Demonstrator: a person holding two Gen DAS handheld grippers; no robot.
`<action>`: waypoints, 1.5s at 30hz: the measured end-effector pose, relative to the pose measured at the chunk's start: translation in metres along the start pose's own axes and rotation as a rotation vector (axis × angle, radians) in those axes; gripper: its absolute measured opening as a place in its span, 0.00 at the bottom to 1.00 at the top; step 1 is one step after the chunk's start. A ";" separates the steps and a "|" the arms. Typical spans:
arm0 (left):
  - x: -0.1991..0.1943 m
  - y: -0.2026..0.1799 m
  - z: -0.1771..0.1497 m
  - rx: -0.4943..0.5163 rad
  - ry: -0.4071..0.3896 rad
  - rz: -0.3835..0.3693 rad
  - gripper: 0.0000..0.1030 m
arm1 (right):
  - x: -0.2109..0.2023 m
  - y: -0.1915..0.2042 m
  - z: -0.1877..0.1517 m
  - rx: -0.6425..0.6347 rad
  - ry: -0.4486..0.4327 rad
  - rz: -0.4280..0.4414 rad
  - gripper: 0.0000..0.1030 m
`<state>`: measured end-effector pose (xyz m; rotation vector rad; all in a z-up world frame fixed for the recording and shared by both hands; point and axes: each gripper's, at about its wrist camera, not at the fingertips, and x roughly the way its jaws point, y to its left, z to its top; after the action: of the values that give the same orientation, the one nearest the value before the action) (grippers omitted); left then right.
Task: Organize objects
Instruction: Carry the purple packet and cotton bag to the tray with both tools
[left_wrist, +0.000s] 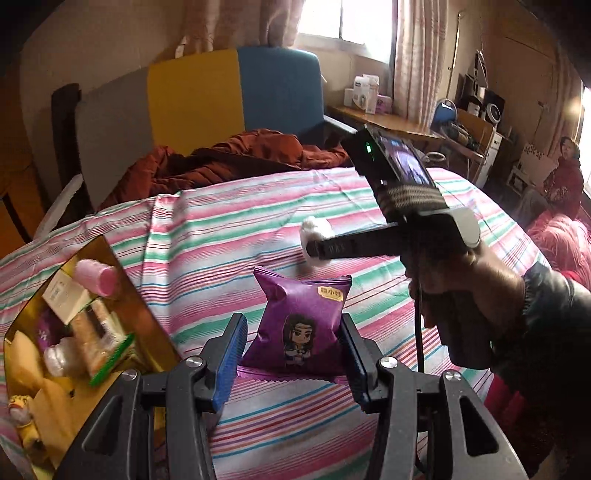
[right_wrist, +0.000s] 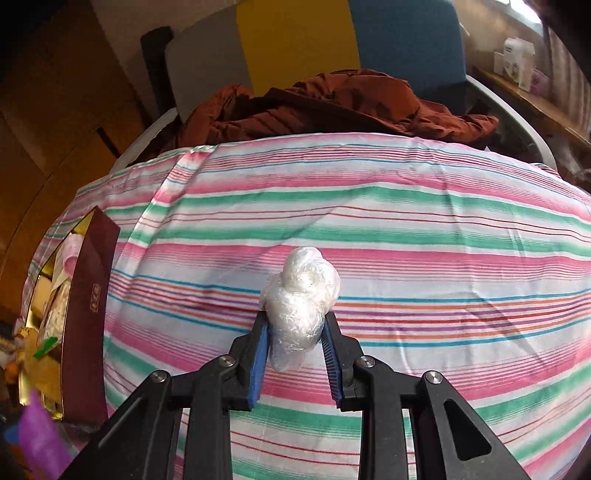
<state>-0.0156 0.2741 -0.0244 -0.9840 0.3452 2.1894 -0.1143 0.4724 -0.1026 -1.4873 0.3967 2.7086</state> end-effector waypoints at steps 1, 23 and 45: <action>-0.003 0.002 -0.001 -0.004 -0.003 0.003 0.49 | 0.001 0.003 -0.001 -0.005 0.008 0.003 0.27; -0.062 0.063 -0.028 -0.125 -0.074 0.059 0.49 | -0.049 0.088 -0.029 -0.053 -0.045 0.119 0.27; -0.132 0.238 -0.088 -0.550 -0.158 0.247 0.49 | -0.070 0.257 -0.058 -0.331 -0.060 0.376 0.27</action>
<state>-0.0711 -0.0049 0.0039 -1.0833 -0.2403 2.6404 -0.0657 0.2170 -0.0198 -1.5300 0.2552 3.2401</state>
